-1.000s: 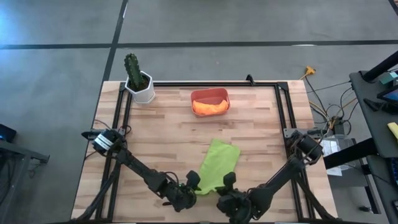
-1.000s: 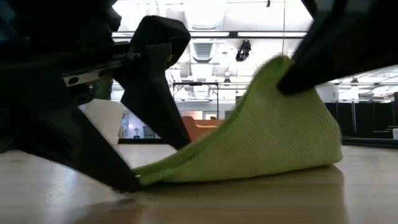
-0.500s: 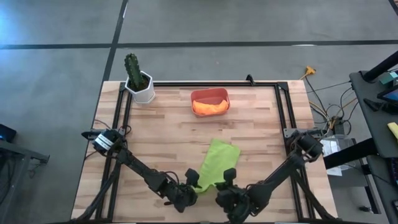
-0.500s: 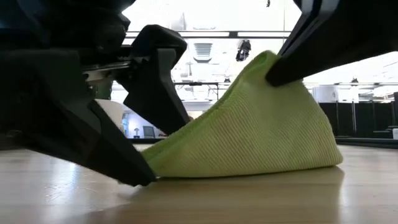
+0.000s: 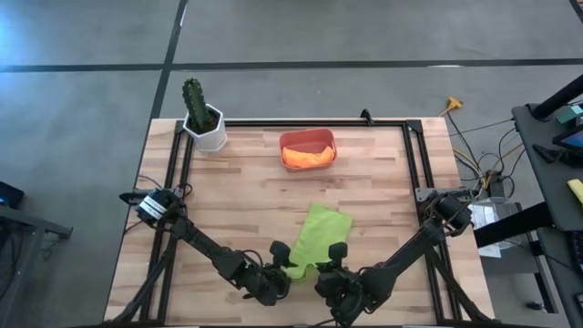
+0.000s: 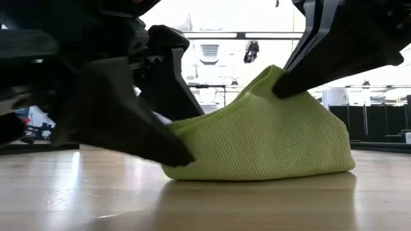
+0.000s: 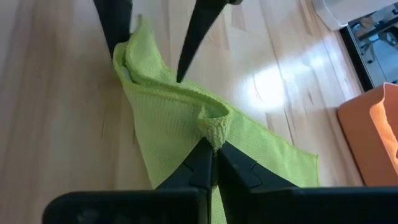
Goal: Roll microfiber towels into tight, uniform cylinder then place into a basket
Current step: Fold the green microfiber cloth
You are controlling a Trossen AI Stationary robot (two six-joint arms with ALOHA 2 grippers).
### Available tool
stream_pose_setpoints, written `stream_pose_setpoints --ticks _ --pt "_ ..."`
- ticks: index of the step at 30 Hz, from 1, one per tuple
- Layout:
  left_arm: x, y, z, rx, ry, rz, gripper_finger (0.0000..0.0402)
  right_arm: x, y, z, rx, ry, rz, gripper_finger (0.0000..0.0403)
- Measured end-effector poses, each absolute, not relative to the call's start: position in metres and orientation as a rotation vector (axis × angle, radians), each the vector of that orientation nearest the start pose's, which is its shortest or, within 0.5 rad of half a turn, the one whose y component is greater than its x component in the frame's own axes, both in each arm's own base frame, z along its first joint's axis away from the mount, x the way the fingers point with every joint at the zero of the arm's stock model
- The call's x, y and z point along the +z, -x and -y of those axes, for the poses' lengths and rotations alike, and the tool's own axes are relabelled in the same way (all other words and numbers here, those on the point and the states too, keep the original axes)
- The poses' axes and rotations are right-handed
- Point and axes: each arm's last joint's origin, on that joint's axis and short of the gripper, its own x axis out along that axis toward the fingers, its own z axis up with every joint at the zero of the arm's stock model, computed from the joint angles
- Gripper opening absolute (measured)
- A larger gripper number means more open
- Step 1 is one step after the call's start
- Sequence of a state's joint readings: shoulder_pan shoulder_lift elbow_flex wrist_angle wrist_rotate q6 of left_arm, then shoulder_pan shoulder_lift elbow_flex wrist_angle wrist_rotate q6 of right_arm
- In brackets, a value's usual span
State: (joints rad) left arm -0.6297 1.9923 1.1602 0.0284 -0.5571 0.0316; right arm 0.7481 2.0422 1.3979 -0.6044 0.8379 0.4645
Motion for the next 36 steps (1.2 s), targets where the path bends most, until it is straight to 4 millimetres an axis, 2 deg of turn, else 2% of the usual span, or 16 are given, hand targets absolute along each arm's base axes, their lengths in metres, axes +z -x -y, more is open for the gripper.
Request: stream_pose_setpoints --ticks 4,10,13,19,22,25,30,36 --pt "0.137 -0.335 0.223 -0.074 -0.478 -0.666 0.0153 0.157 -0.306 -0.256 -0.271 0.455 -0.820 0.0011" --pt "0.137 -0.334 0.222 -0.086 -0.479 -0.678 0.0045 0.161 -0.295 -0.253 -0.290 0.425 -0.879 0.0011" --pt "0.141 -0.333 0.224 -0.131 -0.458 -0.675 0.0008 0.163 -0.286 -0.262 -0.212 0.393 -0.930 0.0011" --pt "0.158 -0.340 0.237 -0.252 -0.407 -0.637 0.0002 0.163 -0.264 -0.292 -0.033 0.327 -0.963 0.0011" --pt "0.172 -0.346 0.245 -0.374 -0.360 -0.615 0.0002 0.164 -0.254 -0.304 -0.005 0.309 -0.929 0.0011" --pt "0.182 -0.349 0.249 -0.420 -0.337 -0.607 0.0002 0.167 -0.249 -0.309 -0.023 0.314 -0.888 0.0011" --pt "0.185 -0.351 0.242 -0.399 -0.376 -0.710 0.0002 0.172 -0.247 -0.307 -0.067 0.372 -0.867 0.0011" --pt "0.177 -0.359 0.221 -0.325 -0.387 -0.755 0.0002 0.169 -0.249 -0.289 -0.171 0.448 -0.918 0.0011"
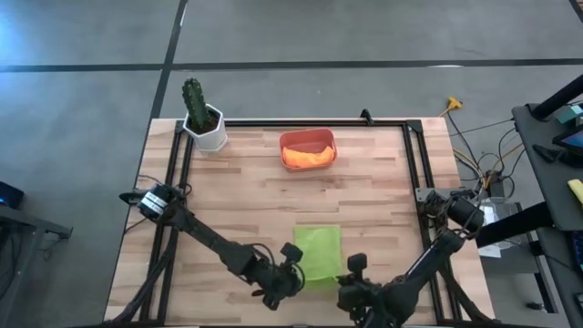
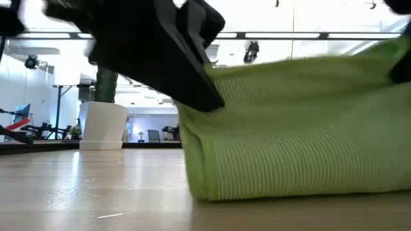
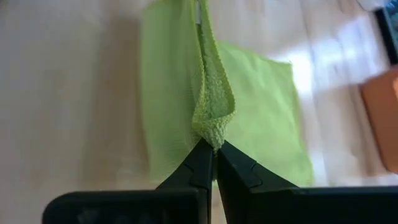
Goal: Roll microfiber towels into tight, uniform cylinder then place into a basket
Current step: Fold the green microfiber cloth
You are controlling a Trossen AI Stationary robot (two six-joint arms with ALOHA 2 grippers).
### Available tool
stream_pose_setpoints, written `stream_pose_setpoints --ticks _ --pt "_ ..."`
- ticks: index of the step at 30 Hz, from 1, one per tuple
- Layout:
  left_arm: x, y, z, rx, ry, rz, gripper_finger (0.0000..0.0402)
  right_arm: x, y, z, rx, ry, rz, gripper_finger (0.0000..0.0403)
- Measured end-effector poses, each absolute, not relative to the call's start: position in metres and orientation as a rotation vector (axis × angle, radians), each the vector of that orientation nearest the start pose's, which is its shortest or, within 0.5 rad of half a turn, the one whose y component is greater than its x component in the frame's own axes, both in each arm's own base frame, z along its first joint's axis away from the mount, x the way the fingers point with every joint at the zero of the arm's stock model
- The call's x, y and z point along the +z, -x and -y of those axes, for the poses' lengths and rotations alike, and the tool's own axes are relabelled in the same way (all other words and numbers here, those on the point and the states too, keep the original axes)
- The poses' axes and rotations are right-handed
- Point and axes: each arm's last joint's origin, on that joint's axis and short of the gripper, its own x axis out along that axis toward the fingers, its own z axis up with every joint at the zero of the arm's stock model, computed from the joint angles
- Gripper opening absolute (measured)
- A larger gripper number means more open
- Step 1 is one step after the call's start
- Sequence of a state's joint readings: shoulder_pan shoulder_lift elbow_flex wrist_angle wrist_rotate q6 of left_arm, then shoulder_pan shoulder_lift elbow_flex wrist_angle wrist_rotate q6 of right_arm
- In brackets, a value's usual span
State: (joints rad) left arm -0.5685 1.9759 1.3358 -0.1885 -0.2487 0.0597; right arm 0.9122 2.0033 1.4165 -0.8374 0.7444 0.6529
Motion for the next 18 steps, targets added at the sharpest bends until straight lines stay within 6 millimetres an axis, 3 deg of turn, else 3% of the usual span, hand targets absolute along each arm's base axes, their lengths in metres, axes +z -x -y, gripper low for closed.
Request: stream_pose_setpoints --ticks 18 --pt "0.182 -0.382 0.162 -0.201 -0.523 -0.799 0.0002 0.152 -0.243 -0.242 -0.403 0.647 -1.030 0.0011"
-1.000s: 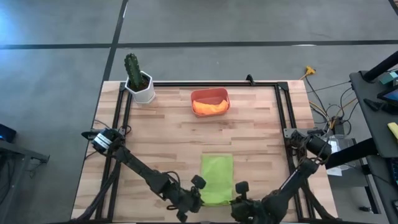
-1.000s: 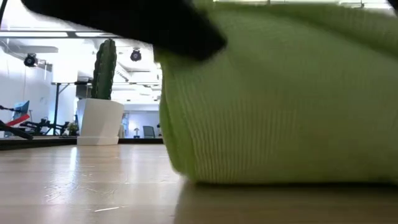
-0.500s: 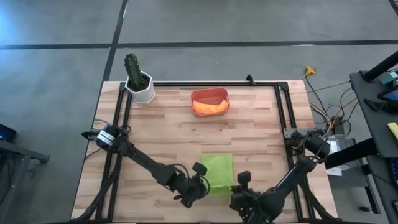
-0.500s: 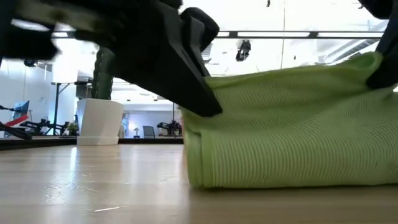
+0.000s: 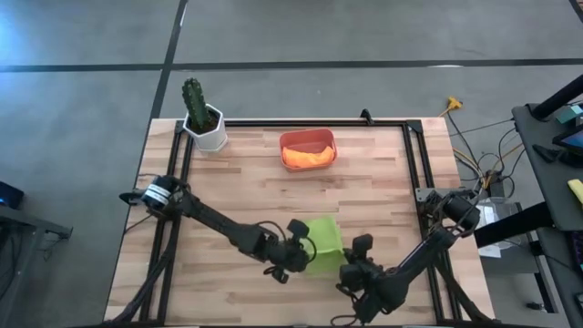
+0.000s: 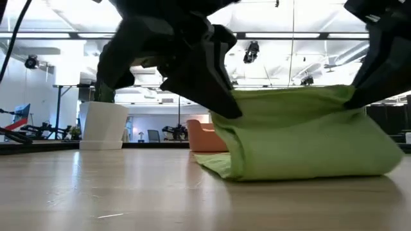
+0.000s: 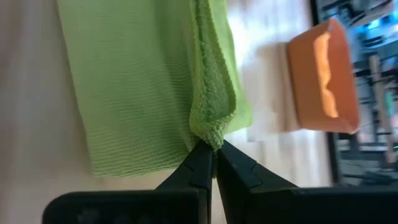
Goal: Roll microfiber towels into tight, uniform cylinder then place into a basket
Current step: Fold the green microfiber cloth
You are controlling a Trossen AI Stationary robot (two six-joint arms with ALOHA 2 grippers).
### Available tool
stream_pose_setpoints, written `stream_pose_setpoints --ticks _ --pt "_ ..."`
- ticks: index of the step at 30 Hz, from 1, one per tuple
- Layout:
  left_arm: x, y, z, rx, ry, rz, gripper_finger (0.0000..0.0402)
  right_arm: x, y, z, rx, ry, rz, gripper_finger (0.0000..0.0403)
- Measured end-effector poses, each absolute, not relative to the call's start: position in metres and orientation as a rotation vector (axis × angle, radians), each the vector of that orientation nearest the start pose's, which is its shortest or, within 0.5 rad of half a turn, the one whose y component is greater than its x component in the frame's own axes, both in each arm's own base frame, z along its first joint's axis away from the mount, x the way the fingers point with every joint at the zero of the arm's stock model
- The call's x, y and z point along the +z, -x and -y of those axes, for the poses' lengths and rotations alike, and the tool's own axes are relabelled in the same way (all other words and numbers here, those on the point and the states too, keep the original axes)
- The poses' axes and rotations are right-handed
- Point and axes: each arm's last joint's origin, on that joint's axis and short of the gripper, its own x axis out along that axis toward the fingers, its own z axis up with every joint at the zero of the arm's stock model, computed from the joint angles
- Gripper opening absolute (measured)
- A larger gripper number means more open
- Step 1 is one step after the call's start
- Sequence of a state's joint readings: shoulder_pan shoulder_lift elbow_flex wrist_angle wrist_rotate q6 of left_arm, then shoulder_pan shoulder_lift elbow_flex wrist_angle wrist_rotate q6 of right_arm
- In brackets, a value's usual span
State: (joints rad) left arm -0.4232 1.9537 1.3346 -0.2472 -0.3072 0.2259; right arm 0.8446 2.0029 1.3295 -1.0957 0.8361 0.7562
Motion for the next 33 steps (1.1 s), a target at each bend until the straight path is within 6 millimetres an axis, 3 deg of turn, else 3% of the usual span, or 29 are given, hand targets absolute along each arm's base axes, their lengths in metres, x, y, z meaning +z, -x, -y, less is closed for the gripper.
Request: stream_pose_setpoints --ticks 19,26,33 --pt "0.171 -0.382 0.125 -0.125 -0.539 -0.909 0.0002 0.114 -0.262 -0.176 -0.568 0.733 -1.038 0.0011" --pt "0.174 -0.374 0.121 -0.066 -0.595 -0.965 0.0002 0.132 -0.262 -0.147 -0.604 0.653 -1.028 0.0010" --pt "0.188 -0.369 0.112 -0.012 -0.604 -0.957 0.0002 0.161 -0.260 -0.120 -0.524 0.481 -0.939 0.0011"
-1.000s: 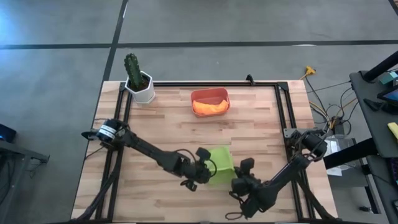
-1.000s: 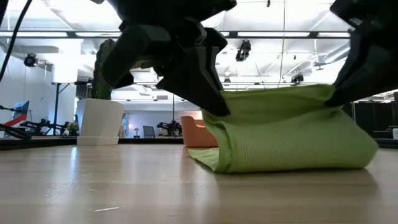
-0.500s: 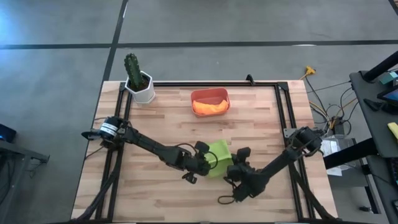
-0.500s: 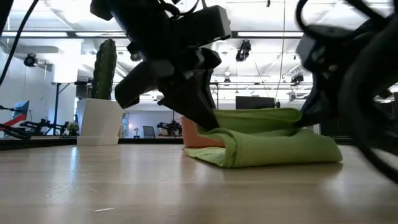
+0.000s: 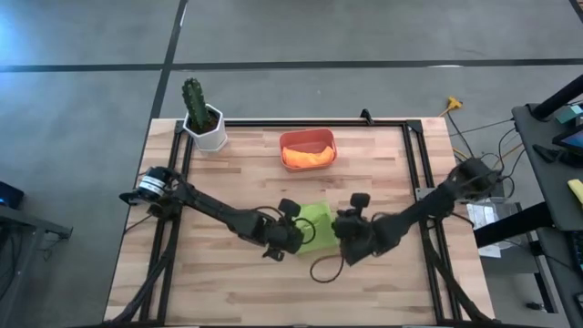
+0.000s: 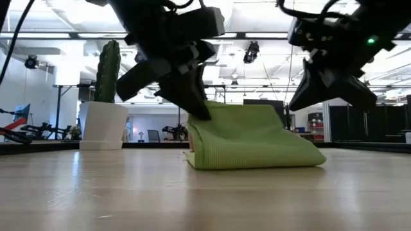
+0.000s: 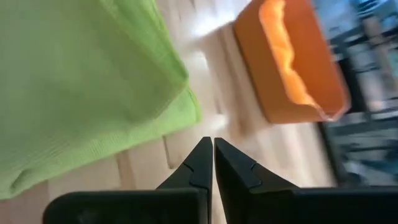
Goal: Roll microfiber towels into tight, uniform cylinder then place into a basket
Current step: Fold the green microfiber cloth, then roll the green microfiber cloth
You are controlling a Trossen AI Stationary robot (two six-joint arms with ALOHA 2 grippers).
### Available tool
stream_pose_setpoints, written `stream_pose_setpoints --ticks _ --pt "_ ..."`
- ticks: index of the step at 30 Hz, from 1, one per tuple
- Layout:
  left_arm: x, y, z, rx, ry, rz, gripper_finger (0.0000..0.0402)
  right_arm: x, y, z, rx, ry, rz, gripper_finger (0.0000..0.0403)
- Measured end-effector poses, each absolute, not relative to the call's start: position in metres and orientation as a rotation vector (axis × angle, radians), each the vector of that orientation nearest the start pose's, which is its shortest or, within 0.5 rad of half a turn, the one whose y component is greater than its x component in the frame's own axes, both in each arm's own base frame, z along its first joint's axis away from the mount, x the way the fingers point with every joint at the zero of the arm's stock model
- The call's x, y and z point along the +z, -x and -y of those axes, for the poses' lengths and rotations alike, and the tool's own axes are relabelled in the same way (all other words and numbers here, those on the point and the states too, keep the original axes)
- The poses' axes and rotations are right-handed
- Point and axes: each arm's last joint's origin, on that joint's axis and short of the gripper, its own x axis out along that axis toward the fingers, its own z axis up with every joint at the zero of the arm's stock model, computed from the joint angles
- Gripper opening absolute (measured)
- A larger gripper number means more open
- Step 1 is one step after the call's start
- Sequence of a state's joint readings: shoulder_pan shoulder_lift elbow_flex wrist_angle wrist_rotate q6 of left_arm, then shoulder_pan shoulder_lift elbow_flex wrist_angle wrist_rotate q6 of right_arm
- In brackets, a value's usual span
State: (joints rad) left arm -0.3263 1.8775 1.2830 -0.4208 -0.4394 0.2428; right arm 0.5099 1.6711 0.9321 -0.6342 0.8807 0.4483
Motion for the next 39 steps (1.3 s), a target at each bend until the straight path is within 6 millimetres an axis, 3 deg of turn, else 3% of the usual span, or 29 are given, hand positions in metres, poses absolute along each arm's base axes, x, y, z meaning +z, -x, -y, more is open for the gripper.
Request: stream_pose_setpoints --ticks 3,8,14,18,22,25,31,39 --pt "0.184 -0.368 0.107 -0.006 -0.602 -0.973 0.0002 0.163 -0.263 -0.108 -0.437 0.388 -0.892 0.0011" --pt "0.176 -0.370 0.092 0.032 -0.579 -0.973 0.0002 0.163 -0.257 -0.095 -0.417 0.376 -0.864 0.0011" --pt "0.175 -0.373 0.075 0.122 -0.586 -0.966 0.0002 0.173 -0.255 -0.093 -0.425 0.394 -0.823 0.0011" --pt "0.171 -0.377 0.057 0.149 -0.574 -0.974 0.0002 0.175 -0.259 -0.097 -0.325 0.409 -0.810 0.0011" --pt "0.158 -0.377 0.042 0.176 -0.546 -0.977 0.0002 0.169 -0.264 -0.102 -0.169 0.383 -0.787 0.0011" --pt "0.155 -0.378 0.036 0.196 -0.526 -0.940 0.0002 0.161 -0.264 -0.101 -0.158 0.403 -0.803 0.0011" --pt "0.155 -0.381 0.034 0.171 -0.500 -0.898 0.0002 0.142 -0.259 -0.099 -0.111 0.576 -0.865 0.0015" --pt "0.149 -0.380 0.034 0.163 -0.494 -0.830 0.0008 0.132 -0.263 -0.102 -0.029 0.618 -0.867 0.0080"
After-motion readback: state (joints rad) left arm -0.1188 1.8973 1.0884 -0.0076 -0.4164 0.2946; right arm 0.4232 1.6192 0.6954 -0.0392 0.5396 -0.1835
